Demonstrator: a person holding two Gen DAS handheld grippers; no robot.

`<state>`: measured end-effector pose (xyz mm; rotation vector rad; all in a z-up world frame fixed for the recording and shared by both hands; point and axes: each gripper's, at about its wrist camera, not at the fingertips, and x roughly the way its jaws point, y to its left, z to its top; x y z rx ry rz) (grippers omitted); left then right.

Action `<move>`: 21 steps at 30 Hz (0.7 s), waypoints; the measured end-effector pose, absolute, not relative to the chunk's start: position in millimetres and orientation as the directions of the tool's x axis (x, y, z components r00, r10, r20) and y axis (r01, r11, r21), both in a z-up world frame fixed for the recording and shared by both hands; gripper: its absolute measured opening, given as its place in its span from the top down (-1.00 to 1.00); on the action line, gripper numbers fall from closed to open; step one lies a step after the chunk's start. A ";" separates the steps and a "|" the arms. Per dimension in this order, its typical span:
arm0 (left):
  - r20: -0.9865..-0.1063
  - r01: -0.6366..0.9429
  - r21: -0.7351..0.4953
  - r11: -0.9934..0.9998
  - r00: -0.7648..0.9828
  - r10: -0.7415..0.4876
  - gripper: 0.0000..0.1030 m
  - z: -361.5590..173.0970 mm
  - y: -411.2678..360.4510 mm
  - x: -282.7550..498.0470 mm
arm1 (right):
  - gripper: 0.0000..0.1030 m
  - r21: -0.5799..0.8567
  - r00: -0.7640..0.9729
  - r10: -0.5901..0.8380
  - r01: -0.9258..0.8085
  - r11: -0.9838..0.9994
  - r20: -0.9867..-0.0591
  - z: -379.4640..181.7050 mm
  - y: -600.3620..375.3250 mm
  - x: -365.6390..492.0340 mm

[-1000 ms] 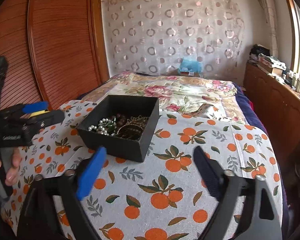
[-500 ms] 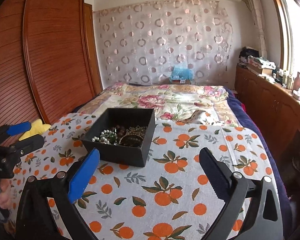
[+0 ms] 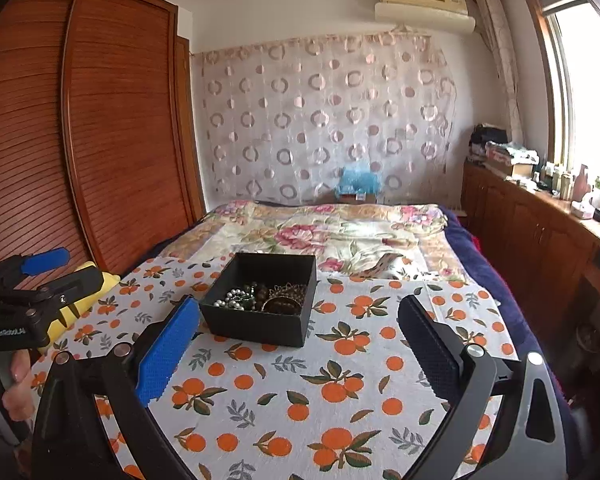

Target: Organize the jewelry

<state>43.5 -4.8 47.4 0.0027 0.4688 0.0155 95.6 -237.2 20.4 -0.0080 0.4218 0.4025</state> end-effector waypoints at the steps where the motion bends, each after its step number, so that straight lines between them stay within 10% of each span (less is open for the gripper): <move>1: -0.453 -0.014 0.006 1.000 0.892 0.015 -0.85 47.0 -4.9 41.6 | -0.95 0.077 0.837 0.380 -0.382 0.921 -0.395 20.5 -238.0 91.5; 21: -0.470 -0.026 -0.002 1.000 0.882 0.022 -0.85 38.9 0.1 35.5 | -0.95 0.082 0.842 0.376 -0.374 0.924 -0.386 13.6 -240.6 75.4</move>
